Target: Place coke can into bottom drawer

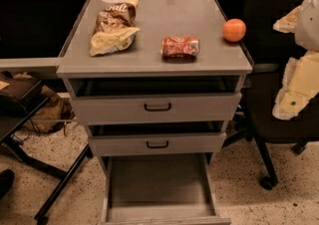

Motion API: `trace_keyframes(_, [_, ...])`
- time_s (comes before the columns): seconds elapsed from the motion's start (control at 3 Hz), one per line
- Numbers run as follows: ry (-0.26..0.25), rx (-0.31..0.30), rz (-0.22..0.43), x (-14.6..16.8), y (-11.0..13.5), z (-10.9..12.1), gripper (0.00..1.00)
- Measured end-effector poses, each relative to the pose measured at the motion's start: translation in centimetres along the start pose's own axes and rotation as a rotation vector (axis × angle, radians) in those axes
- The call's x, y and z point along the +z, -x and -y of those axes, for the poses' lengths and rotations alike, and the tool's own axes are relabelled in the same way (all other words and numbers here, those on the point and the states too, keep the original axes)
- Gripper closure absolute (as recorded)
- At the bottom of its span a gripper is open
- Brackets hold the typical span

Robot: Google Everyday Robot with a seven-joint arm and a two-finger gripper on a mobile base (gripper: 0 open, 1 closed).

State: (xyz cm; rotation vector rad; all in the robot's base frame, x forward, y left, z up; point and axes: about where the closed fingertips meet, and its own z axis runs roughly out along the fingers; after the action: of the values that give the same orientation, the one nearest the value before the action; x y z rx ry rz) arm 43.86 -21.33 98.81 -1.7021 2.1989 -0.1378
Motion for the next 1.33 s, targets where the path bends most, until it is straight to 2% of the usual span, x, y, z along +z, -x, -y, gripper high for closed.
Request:
trace_keyframes(0.33, [0.000,0.000,0.000,0.0,0.0,0.0,0.00])
trace_keyframes(0.67, [-0.017,-0.009,0.027,0.7,0.5,1.3,0.00])
trace_keyframes(1.0, [-0.049,-0.037,0.087,3.1,1.8,5.6,0.00])
trace_keyframes(1.33, [-0.043,-0.057,0.121,7.7,3.6,10.6,0.00])
